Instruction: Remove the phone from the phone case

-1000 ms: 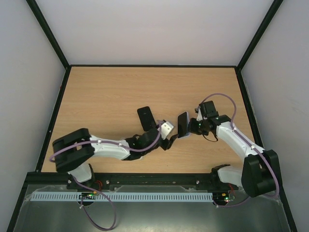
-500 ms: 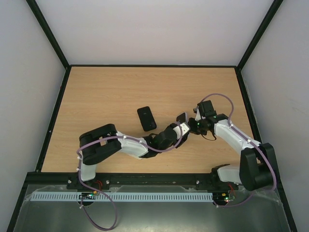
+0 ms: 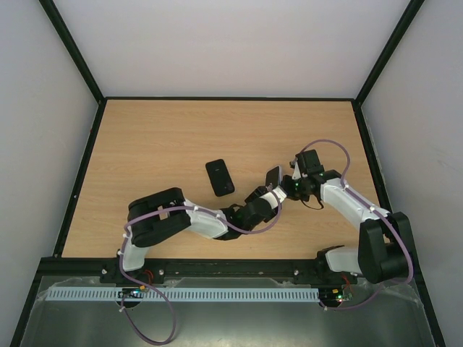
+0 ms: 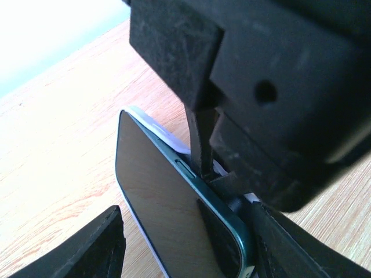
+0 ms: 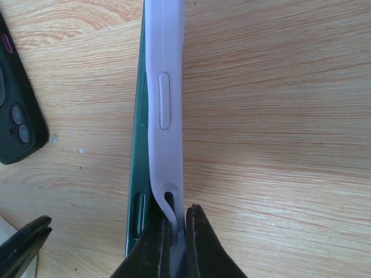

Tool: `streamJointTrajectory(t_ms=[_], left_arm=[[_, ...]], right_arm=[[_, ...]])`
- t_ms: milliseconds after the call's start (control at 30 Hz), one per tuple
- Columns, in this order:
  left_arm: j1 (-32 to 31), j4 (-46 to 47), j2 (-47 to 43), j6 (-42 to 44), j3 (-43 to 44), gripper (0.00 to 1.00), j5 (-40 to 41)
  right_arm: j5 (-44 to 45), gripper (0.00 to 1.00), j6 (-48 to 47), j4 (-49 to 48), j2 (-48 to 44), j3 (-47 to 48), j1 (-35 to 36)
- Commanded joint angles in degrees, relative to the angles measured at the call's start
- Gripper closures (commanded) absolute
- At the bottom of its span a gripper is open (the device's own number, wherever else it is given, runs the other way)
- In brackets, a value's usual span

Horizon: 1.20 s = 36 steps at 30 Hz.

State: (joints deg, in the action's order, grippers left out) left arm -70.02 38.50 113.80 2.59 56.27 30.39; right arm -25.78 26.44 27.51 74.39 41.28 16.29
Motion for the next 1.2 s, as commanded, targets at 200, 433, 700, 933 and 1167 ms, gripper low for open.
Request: streamJointTrajectory(t_ms=[200, 433, 700, 933, 1167], left_arm=[[0.1, -6.1, 2.9, -1.4, -0.1, 0.55, 11.1], [0.1, -9.9, 6.7, -1.2, 3.2, 0.55, 15.4], [0.1, -8.6, 5.7, -2.8, 1.3, 0.74, 16.7], [0.4, -5.8, 0.0, -5.0, -2.4, 0.9, 17.3], [1.0, -3.8, -7.3, -10.1, -7.2, 0.97, 13.6]], right_arm=[[-2.8, 0.98, -0.6, -0.9, -0.6, 0.3, 0.0], [-3.8, 0.98, -0.9, -0.8, -2.2, 0.2, -0.1], [-4.9, 0.98, -1.4, -0.7, -2.9, -0.1, 0.0], [-3.3, 0.98, -1.2, -1.7, -4.2, -0.5, -0.1], [3.0, 0.98, -2.3, -1.8, -6.0, -0.9, 0.0]])
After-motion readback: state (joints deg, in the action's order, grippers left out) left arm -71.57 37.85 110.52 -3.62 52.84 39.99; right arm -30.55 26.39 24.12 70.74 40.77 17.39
